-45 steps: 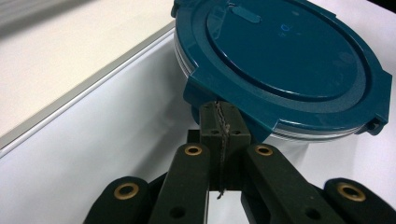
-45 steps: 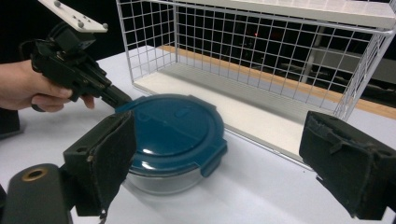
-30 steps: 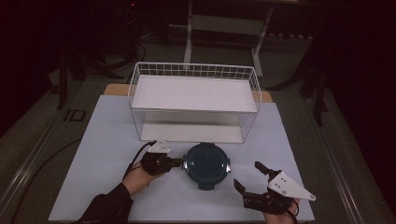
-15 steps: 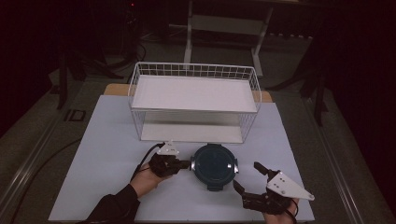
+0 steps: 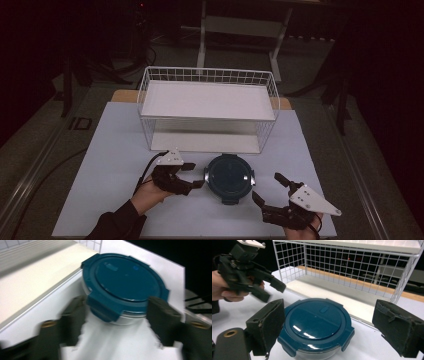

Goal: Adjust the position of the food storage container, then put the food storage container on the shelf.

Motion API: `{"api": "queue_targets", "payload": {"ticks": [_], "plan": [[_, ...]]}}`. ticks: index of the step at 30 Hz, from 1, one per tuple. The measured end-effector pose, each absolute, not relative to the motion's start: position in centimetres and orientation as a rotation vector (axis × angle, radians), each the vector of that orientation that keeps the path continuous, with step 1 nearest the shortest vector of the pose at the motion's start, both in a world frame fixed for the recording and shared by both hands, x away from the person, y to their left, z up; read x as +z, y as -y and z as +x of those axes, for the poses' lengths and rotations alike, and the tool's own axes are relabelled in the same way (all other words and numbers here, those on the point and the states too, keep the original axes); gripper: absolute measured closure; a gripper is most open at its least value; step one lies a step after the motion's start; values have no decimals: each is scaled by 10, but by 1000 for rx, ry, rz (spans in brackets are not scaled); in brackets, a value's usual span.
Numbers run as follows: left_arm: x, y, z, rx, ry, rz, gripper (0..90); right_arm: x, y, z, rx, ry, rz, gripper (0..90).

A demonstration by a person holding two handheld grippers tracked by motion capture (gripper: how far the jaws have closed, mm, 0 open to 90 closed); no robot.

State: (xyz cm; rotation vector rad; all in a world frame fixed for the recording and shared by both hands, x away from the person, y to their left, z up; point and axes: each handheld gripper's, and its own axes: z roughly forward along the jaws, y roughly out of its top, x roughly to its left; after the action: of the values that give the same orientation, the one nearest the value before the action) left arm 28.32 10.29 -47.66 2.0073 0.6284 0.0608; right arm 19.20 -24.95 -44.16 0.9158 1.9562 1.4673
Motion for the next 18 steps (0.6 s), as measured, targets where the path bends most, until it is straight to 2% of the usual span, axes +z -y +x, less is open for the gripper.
{"api": "queue_targets", "payload": {"ticks": [1,3,12,18], "plan": [[-475,-102,281,45,-618,2013,128,-441,249,192,1468,-1953,909,109],[-472,-101,276,34,-604,2019,17,-441,248,191,1463,-1957,901,129],[-453,-98,260,69,-612,1959,10,-440,244,193,1453,-1990,888,134],[-439,-96,256,89,-632,1899,10,-440,242,195,1446,-2015,853,184]]}}
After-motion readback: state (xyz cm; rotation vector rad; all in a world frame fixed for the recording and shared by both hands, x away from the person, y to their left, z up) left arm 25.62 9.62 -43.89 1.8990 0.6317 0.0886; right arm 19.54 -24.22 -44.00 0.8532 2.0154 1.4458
